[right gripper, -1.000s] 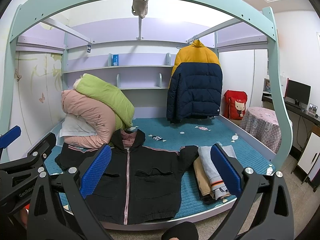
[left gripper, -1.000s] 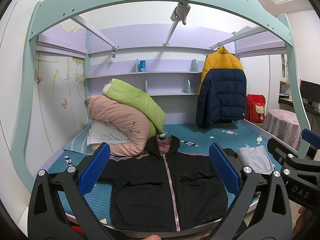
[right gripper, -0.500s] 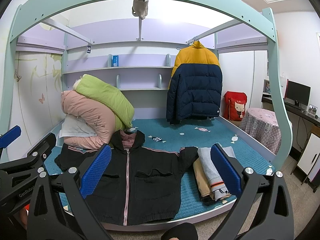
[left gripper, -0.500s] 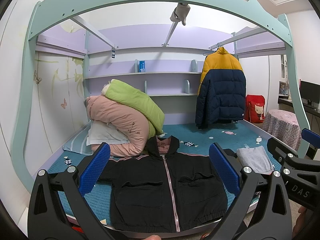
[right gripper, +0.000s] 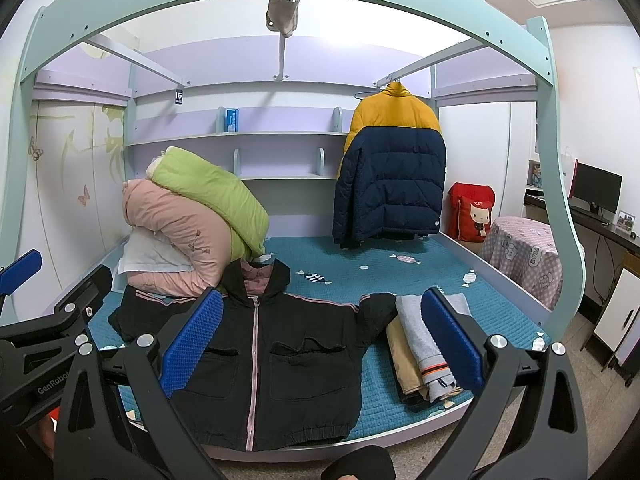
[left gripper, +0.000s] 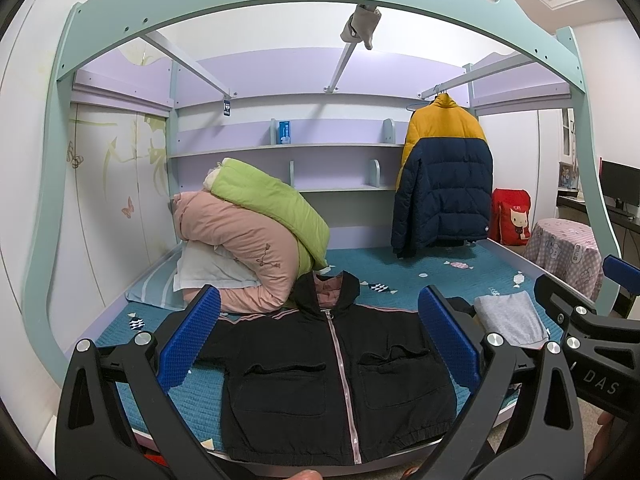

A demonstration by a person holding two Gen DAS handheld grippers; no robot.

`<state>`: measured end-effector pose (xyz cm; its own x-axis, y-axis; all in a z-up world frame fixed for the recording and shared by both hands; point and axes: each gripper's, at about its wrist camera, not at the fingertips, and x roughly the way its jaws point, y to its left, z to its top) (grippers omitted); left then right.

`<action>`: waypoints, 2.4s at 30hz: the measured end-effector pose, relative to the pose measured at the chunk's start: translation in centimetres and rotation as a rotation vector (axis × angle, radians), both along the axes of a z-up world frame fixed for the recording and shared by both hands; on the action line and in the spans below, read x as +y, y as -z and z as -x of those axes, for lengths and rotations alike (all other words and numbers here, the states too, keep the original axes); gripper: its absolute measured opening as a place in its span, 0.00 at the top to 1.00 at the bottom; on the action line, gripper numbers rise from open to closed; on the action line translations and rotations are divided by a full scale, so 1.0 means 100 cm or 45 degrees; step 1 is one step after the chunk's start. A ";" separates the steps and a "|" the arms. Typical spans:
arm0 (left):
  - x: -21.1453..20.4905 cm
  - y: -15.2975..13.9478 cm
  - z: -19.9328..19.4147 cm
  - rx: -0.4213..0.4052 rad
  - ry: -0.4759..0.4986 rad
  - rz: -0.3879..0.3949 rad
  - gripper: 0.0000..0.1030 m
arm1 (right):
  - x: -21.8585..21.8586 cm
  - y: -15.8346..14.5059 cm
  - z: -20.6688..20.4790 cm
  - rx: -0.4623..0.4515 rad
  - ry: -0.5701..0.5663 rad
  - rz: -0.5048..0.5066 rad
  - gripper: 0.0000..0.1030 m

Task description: Fold large clothes

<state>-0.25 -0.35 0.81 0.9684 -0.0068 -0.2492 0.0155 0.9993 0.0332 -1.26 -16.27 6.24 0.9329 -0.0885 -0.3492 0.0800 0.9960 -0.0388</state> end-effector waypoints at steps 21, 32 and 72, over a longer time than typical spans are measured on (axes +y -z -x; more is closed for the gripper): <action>-0.003 0.005 -0.005 0.030 0.005 0.004 0.04 | 0.001 0.015 -0.010 0.024 -0.006 0.005 0.07; 0.006 0.019 -0.023 0.060 0.001 0.001 0.04 | 0.004 0.020 -0.021 0.051 -0.013 0.006 0.07; 0.320 0.327 -0.335 0.871 -0.327 0.440 0.04 | 0.167 0.312 -0.346 0.830 -0.445 -0.144 0.07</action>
<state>33.24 31.64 -31.88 0.5842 0.0103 -0.8116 -0.3112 0.9263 -0.2123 33.30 0.40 -24.95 0.5008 0.2444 -0.8304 -0.2460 0.9599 0.1341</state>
